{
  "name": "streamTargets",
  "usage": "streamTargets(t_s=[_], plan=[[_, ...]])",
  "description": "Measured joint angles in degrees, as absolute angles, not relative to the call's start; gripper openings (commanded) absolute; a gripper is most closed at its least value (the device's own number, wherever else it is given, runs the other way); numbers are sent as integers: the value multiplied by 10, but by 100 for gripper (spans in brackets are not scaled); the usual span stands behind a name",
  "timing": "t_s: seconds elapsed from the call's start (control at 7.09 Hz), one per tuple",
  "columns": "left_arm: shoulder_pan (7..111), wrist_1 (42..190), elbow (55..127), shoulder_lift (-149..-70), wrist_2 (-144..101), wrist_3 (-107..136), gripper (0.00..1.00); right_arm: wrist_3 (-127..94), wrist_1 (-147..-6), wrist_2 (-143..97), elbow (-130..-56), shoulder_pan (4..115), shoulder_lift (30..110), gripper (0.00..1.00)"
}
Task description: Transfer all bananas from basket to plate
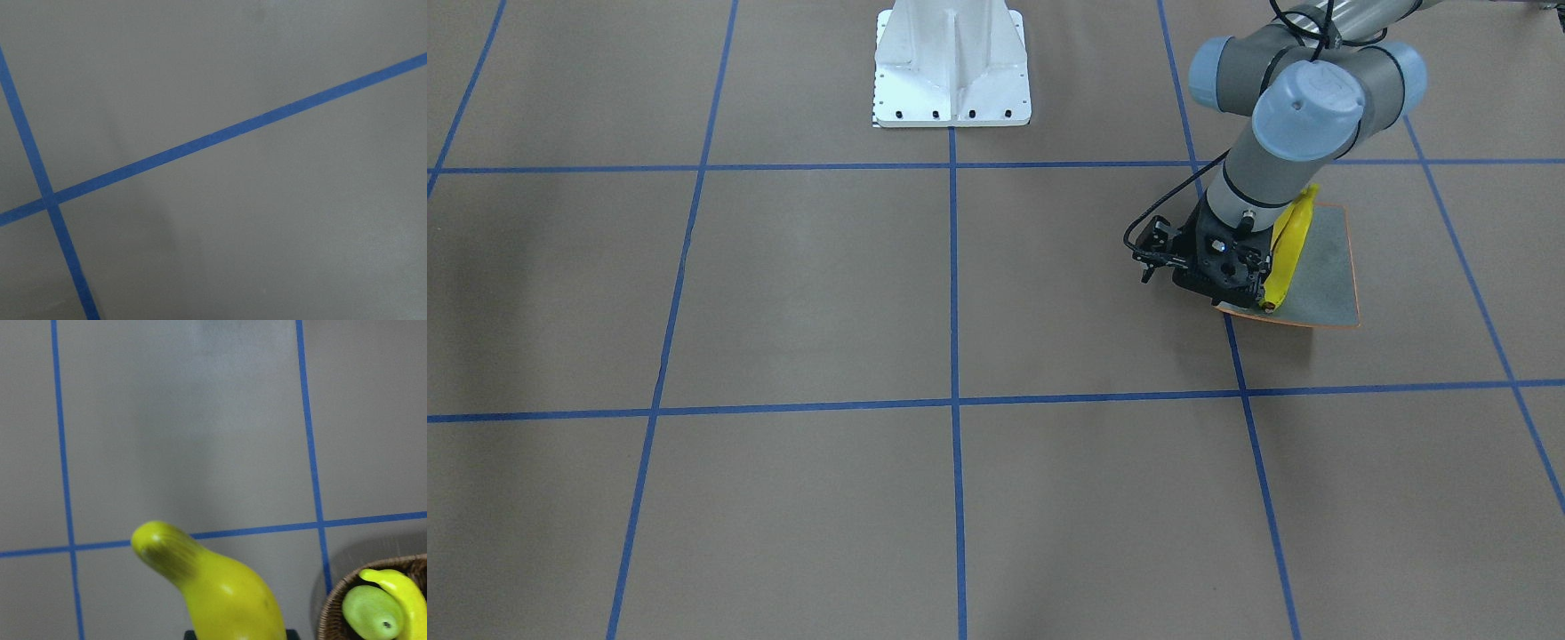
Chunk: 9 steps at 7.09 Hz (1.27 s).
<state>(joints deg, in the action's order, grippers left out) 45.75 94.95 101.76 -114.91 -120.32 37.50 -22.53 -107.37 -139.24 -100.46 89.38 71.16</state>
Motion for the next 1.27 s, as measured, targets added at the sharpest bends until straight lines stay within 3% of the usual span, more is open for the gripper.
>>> streamTargets(t_s=[0.7,1.27], plan=[[458,956,1002,-1214,-1205,664,100,-724,-750,-1265,-1018,749,708,0],[458,1107,985,-1232,-1202,937,100,-1011,-725,-1016,-1059,560,680,0]])
